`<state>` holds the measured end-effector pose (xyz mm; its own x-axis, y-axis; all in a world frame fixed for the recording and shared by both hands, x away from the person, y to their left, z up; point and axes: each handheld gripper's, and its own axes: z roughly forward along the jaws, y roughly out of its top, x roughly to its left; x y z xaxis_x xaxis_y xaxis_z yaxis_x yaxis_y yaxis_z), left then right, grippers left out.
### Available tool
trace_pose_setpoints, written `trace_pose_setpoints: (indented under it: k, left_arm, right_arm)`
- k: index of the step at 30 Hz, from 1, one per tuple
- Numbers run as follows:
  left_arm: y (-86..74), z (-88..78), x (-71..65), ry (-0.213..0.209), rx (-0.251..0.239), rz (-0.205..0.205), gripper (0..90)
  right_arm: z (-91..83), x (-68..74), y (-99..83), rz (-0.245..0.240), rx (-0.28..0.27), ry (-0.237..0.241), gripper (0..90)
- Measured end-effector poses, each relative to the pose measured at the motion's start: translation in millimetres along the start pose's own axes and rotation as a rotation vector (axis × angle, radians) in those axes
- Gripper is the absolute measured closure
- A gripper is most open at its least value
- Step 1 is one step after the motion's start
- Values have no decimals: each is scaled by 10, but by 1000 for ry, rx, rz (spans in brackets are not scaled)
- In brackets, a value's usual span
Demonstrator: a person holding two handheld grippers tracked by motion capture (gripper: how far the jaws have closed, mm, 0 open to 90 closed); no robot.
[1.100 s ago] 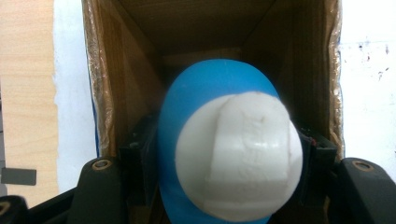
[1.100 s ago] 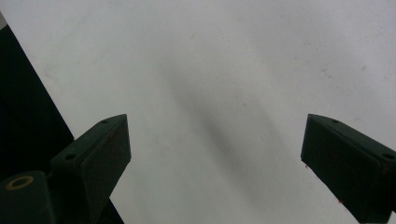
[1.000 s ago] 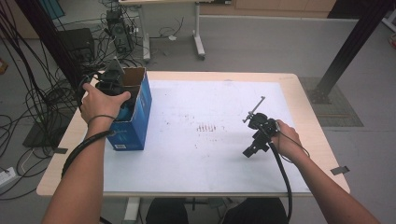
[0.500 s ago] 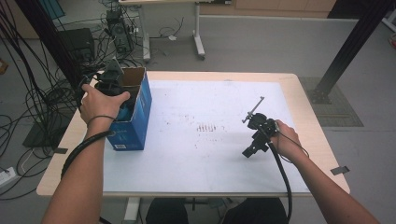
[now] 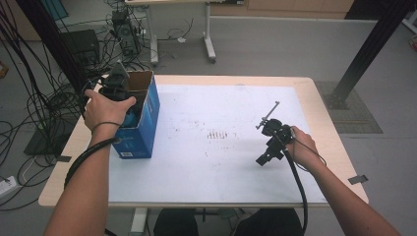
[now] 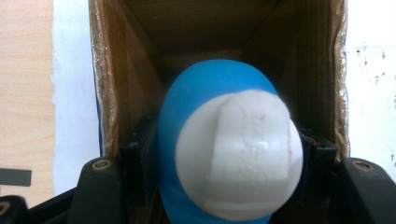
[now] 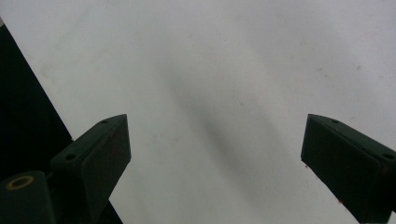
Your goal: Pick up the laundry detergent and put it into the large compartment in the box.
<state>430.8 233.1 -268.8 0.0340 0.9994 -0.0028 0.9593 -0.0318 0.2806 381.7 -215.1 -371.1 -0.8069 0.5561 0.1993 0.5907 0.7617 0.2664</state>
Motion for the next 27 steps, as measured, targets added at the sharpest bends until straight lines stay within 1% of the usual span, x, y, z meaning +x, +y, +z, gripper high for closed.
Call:
trace_pose_setpoints:
  k: [7,11,18,27]
  left_arm:
    - [2,2,-5,2,0,-5,378]
    - [10,-1,-13,5,10,0,377]
    - [5,2,-21,7,3,-7,377]
    - [8,2,-16,6,6,-7,377]
  right_arm:
    - [5,6,4,-3,-1,3,83]
    - [8,2,4,-1,0,4,82]
    - [3,-3,-6,2,-4,5,82]
    - [-5,-4,-7,0,-5,2,83]
